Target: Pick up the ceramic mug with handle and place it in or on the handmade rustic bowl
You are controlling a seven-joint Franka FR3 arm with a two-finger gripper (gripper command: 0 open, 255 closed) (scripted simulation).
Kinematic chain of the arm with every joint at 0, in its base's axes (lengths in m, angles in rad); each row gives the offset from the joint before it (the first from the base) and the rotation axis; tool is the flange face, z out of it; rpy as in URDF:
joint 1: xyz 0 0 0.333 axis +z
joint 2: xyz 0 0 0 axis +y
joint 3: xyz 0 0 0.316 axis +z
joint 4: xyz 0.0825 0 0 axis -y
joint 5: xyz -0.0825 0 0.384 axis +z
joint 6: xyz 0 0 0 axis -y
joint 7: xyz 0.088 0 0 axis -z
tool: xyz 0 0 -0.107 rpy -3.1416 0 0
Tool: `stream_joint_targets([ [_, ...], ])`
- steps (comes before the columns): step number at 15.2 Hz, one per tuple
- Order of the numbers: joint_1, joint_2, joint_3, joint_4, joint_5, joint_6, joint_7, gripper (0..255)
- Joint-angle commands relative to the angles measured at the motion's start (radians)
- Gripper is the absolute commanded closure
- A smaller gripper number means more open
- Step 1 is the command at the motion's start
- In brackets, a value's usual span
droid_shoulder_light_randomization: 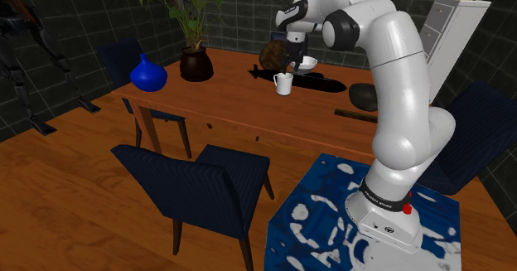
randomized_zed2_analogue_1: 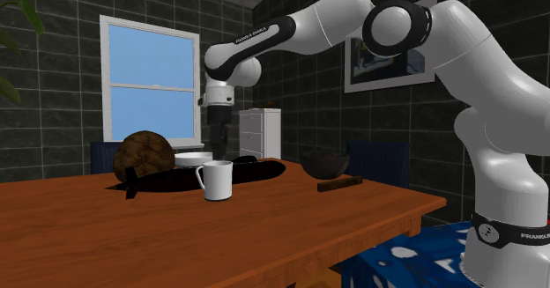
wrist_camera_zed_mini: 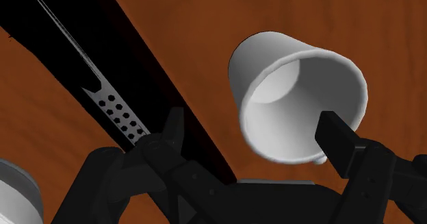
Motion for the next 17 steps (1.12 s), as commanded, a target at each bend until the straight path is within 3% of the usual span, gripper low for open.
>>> stream_joint_targets([
  [1, -0.005, 0.017, 0.004, 0.002, 0.006, 0.014, -0.005, 0],
  [6, 0.0, 0.036, 0.011, -0.043, 0.017, 0.076, -0.013, 0],
  [14, 0.0, 0.036, 0.011, -0.042, 0.017, 0.076, -0.013, 0],
  [15, 0.0, 0.036, 0.011, -0.042, 0.017, 0.076, -0.013, 255],
  [17, 0.0, 0.036, 0.011, -0.042, 0.017, 0.076, -0.013, 255],
])
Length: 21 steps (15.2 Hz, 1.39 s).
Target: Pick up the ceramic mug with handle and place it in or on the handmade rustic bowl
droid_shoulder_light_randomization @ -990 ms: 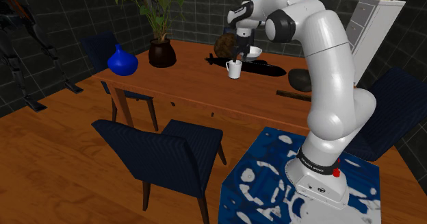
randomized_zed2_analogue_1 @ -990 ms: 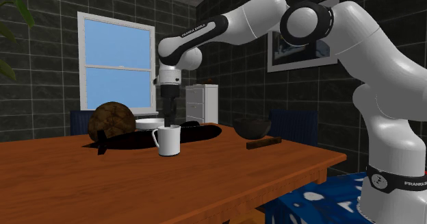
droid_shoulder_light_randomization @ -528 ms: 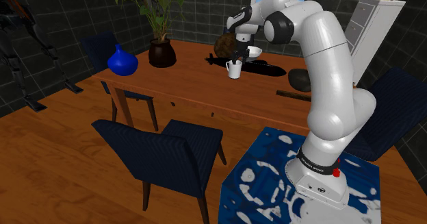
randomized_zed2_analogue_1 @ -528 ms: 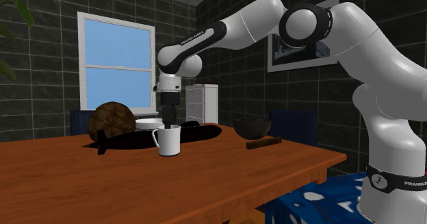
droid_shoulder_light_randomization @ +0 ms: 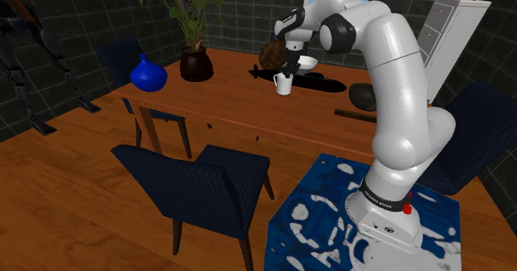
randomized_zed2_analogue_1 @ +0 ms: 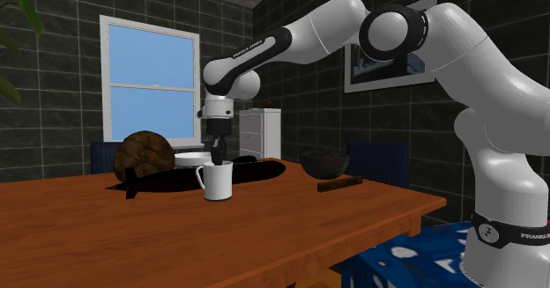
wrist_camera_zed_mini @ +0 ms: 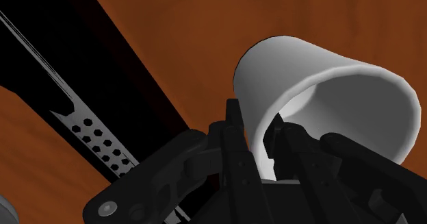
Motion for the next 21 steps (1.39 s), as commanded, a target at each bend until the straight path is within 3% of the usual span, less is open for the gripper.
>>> stream_joint_targets([
  [1, 0.0, 0.0, 0.0, 0.0, 0.0, 0.0, 0.0, 255],
  [7, 0.0, 0.0, 0.0, 0.0, 0.0, 0.0, 0.0, 255],
  [21, -0.009, -0.043, -0.014, 0.122, -0.024, -0.159, 0.026, 255],
])
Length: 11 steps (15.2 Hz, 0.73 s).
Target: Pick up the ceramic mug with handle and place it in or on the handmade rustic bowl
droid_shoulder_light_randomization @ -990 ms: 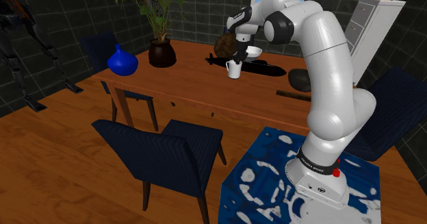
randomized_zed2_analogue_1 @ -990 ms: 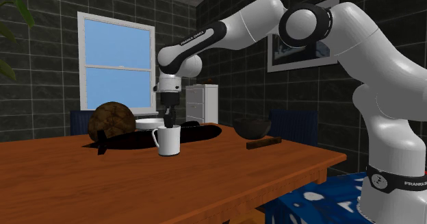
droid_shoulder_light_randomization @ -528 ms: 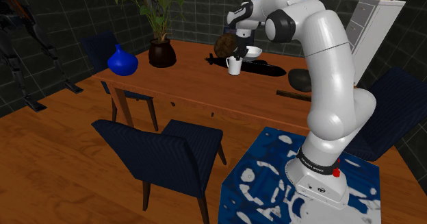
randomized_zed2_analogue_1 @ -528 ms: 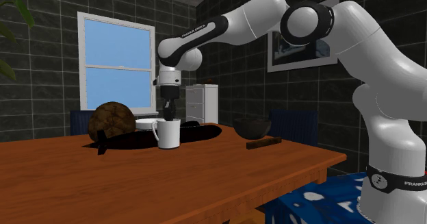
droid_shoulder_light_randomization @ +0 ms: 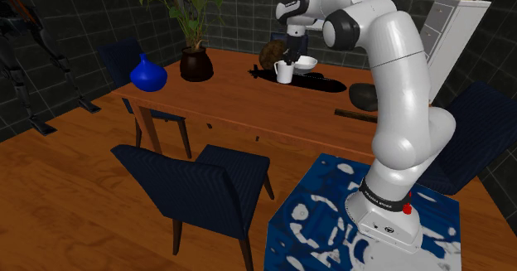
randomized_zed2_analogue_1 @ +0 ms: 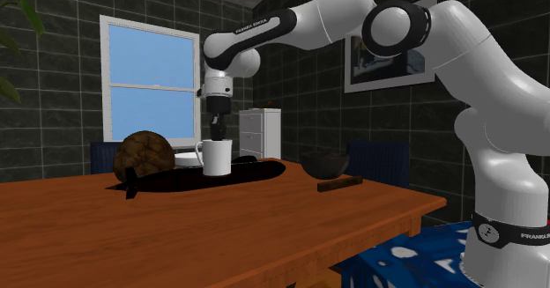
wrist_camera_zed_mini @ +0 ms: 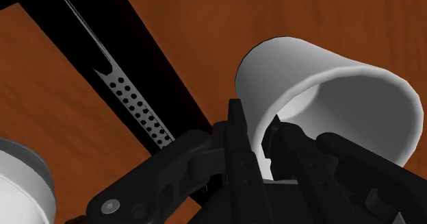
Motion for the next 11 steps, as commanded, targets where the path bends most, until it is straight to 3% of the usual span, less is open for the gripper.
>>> stream_joint_targets([
  [1, -0.003, -0.007, -0.002, 0.019, -0.003, -0.026, 0.002, 255],
  [11, -0.026, -0.002, -0.004, 0.165, -0.007, -0.162, 0.021, 255],
])
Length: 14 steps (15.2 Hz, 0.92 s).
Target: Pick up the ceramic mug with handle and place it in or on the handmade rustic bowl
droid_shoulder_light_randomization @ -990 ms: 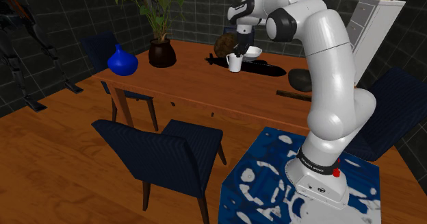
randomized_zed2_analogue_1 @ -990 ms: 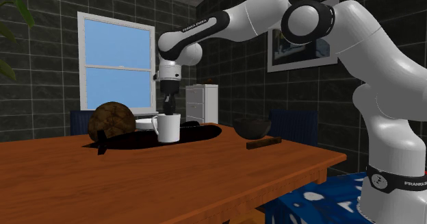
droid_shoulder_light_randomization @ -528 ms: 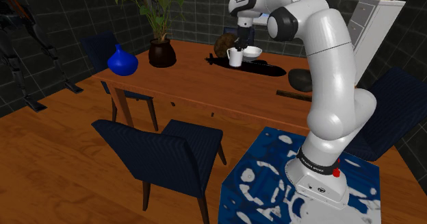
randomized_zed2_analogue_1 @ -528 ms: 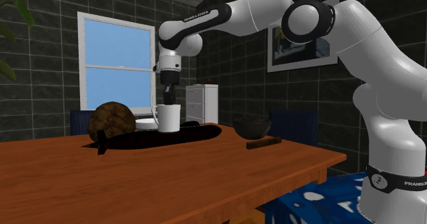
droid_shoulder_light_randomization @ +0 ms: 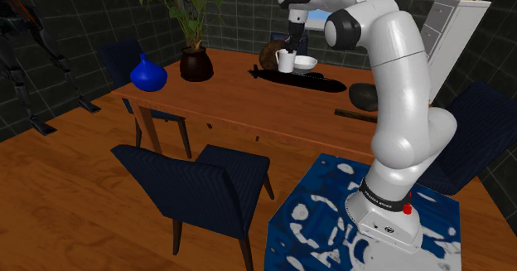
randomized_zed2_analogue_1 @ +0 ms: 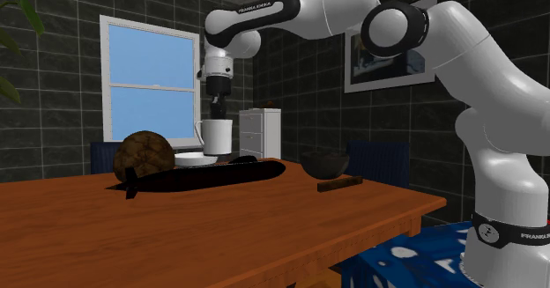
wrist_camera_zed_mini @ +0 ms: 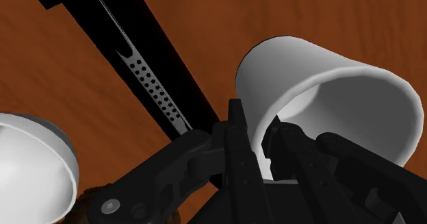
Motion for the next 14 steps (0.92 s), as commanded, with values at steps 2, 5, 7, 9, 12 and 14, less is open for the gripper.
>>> stream_joint_targets([
  [2, -0.009, 0.006, 0.001, 0.052, 0.001, -0.045, 0.007, 255],
  [5, -0.022, 0.019, 0.002, 0.116, 0.004, -0.094, 0.014, 255],
  [7, -0.033, 0.031, 0.004, 0.165, 0.007, -0.129, 0.018, 255],
  [9, -0.026, -0.012, -0.005, 0.1, -0.003, -0.11, 0.0, 255],
  [12, -0.012, -0.125, -0.032, -0.077, -0.035, -0.05, -0.051, 255],
  [14, -0.01, -0.188, -0.048, -0.169, -0.054, -0.021, -0.083, 255],
])
